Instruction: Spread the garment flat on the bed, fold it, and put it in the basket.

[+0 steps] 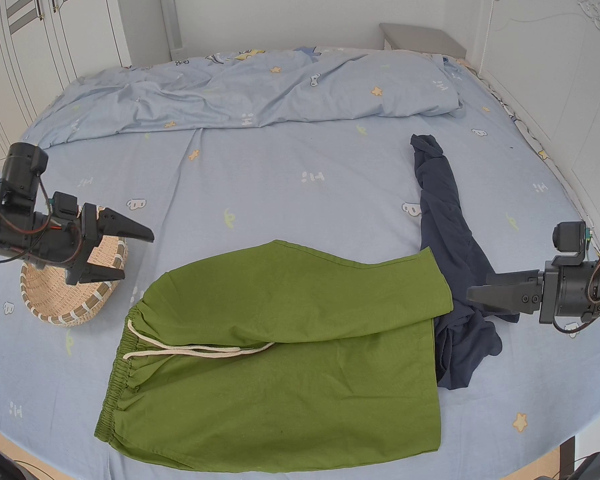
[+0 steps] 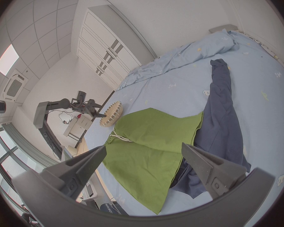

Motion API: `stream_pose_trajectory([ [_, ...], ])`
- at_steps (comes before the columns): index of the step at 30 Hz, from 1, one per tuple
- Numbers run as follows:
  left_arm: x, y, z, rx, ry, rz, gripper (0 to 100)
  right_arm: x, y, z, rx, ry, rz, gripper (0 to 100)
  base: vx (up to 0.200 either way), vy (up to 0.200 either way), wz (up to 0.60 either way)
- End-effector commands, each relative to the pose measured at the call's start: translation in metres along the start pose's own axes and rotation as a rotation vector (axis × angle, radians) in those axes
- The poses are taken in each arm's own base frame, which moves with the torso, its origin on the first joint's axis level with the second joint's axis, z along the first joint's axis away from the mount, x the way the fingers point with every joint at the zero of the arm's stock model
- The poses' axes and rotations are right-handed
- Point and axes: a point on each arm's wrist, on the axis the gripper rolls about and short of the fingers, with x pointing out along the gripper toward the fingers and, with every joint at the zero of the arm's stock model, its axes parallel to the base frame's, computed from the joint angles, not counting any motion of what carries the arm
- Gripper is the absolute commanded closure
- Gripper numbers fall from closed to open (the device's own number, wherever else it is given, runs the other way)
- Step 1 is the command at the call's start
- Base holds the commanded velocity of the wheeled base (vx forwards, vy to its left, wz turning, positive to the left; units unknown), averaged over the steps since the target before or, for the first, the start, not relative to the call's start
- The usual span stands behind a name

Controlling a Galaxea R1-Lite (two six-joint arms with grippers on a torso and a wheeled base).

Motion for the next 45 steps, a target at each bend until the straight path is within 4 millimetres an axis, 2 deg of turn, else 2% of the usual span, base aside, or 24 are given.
stream_pose_trajectory([
  [1,0.058,0.028,0.033,-0.093,0.062,0.017,0,-0.005,0.006,0.005,-0.025,-0.025,0.012,0,0.0,0.0,0.0],
  [4,0.084,0.033,0.034,-0.096,0.099,0.014,0,-0.006,0.007,0.006,-0.027,-0.031,0.011,0,0.0,0.0,0.0],
  [6,0.092,0.035,0.034,-0.093,0.108,0.01,0,-0.006,0.007,0.005,-0.028,-0.03,0.011,0,0.0,0.0,0.0],
  [14,0.107,0.036,0.032,-0.085,0.117,-0.003,0,-0.005,0.006,0.004,-0.024,-0.023,0.011,0,0.0,0.0,0.0],
  [25,0.149,0.032,0.005,-0.08,0.249,0.001,0,-0.006,0.007,0.003,-0.025,-0.023,0.011,0,0.0,0.0,0.0],
  [29,0.156,0.029,-0.003,-0.071,0.273,0.016,0,-0.006,0.007,0.003,-0.025,-0.023,0.011,0,0.0,0.0,0.0],
  [36,0.175,0.015,-0.03,-0.042,0.363,0.023,0,-0.006,0.007,0.003,-0.027,-0.025,0.01,0,0.0,0.0,0.0],
  [45,0.18,0.001,-0.045,-0.056,0.406,0.019,0,-0.007,0.007,0.004,-0.028,-0.026,0.012,0,0.0,0.0,0.0],
])
